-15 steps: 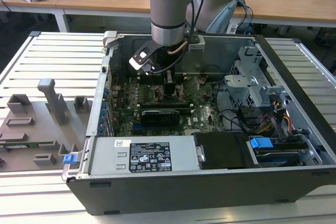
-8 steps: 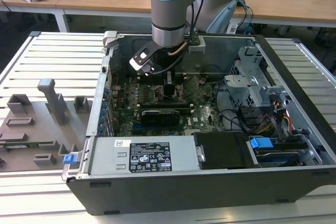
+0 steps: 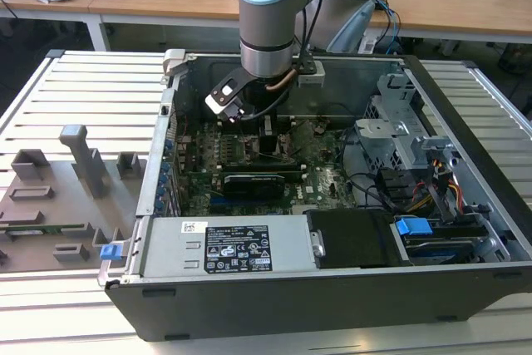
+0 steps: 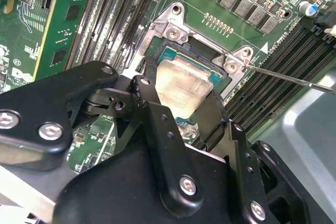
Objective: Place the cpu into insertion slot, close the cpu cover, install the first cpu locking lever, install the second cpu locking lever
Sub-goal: 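Place the cpu into insertion slot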
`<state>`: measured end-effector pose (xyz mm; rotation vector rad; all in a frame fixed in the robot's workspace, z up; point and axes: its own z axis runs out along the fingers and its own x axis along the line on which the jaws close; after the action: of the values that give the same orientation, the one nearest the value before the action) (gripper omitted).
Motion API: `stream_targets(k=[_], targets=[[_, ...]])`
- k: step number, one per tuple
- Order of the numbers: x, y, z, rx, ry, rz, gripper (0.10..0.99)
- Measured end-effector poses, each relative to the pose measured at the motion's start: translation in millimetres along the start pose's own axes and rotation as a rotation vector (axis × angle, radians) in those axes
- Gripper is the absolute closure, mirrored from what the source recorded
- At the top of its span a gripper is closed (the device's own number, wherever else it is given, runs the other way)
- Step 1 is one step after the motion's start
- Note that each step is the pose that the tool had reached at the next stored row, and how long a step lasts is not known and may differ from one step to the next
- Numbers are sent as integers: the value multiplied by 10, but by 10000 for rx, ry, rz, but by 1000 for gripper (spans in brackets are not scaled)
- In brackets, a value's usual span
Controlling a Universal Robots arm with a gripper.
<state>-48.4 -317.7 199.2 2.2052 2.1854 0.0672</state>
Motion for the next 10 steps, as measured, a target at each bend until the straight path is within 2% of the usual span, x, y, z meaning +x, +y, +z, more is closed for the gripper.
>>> stream_targets(k=[3, 5, 7, 10], targets=[[0, 0, 1, -2, 2, 0, 533], [0, 0, 1, -1, 1, -1, 408], [0, 0, 0, 0, -1, -1, 408], [2, 5, -83, -1, -10, -1, 408]])
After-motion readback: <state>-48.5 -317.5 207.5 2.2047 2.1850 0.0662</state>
